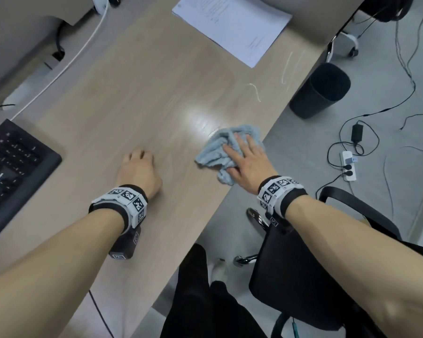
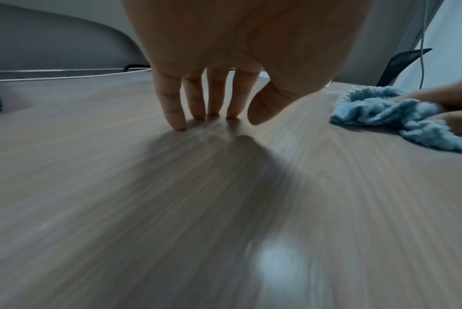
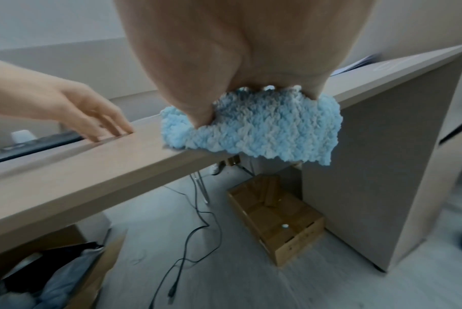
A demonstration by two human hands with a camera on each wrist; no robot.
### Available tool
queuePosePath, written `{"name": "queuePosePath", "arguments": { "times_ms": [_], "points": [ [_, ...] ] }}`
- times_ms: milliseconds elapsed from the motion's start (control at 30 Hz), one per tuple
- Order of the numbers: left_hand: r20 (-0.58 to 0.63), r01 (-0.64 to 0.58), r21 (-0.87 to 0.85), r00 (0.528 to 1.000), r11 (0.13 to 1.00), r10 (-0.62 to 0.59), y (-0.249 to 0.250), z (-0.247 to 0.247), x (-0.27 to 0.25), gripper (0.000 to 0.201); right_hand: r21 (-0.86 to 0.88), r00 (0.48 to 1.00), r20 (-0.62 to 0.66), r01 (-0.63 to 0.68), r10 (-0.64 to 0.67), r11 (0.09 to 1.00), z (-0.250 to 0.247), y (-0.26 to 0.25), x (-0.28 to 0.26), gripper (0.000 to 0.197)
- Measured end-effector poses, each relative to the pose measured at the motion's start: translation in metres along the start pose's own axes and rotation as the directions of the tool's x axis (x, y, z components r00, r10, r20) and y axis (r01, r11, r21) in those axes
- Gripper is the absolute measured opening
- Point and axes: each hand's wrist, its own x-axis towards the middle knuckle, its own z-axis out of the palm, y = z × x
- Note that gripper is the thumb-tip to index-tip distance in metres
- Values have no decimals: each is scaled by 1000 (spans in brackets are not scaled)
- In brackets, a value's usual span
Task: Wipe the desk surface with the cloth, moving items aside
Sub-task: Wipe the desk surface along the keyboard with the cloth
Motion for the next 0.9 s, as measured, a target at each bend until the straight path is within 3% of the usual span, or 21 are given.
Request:
{"name": "queuePosePath", "arguments": {
  "times_ms": [167, 300, 600, 700, 800, 900],
  "points": [
    [11, 47, -19, 999, 999, -47, 6, -15, 25, 29, 10, 986, 3, -166, 166, 986, -22, 42, 43, 67],
    [4, -36, -11, 999, 999, 36, 19, -25, 52, 34, 32, 966, -4, -259, 259, 965, -37, 69, 76, 66],
    [17, -167, -29, 986, 986, 167, 72, -36, 103, 52, 1, 963, 35, -269, 269, 963, -72, 89, 119, 66],
    [48, -123, -33, 991, 992, 124, 90, -42, 126, 56, -66, 980, 79, -178, 183, 982, -78, 76, 113, 70],
    [65, -85, -1, 994, 996, 85, 101, -46, 143, 57, -32, 992, 112, 69, -65, 997, -66, 54, 94, 69],
    [56, -62, -9, 996, 998, 63, 111, -49, 159, 58, -49, 965, 150, 224, -214, 973, -63, 75, 91, 63]
  ]
}}
